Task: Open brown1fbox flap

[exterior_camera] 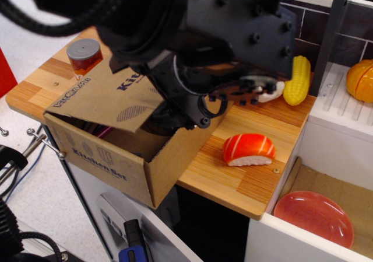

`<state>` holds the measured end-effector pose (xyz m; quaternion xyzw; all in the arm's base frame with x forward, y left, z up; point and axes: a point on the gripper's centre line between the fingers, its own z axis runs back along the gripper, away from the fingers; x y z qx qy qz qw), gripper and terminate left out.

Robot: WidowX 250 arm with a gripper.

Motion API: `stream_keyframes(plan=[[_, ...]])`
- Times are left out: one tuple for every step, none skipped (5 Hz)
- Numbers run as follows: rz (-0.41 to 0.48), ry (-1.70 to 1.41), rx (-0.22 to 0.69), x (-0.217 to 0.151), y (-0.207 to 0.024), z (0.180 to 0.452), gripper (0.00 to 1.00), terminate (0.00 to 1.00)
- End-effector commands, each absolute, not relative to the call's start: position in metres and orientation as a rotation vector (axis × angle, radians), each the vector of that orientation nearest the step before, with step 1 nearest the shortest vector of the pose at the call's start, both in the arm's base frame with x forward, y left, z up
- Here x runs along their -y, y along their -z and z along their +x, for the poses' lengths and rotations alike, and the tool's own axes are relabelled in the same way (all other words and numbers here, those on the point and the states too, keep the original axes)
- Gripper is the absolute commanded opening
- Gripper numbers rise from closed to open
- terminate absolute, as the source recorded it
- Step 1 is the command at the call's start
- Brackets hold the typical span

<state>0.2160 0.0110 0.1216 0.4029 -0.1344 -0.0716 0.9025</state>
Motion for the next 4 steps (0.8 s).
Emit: stream_keyframes(plan=[[0.911, 0.204, 0.304, -0.035, -0.160, 0.219, 1.00, 0.00], [0.932, 0.219, 0.304, -0.047, -0.170, 0.218, 1.00, 0.00], [0.949, 0.259, 0.296, -0.060, -0.185, 0.223, 1.00, 0.00], [1.014, 0.316, 0.325, -0.077, -0.198, 0.229, 1.00, 0.00]])
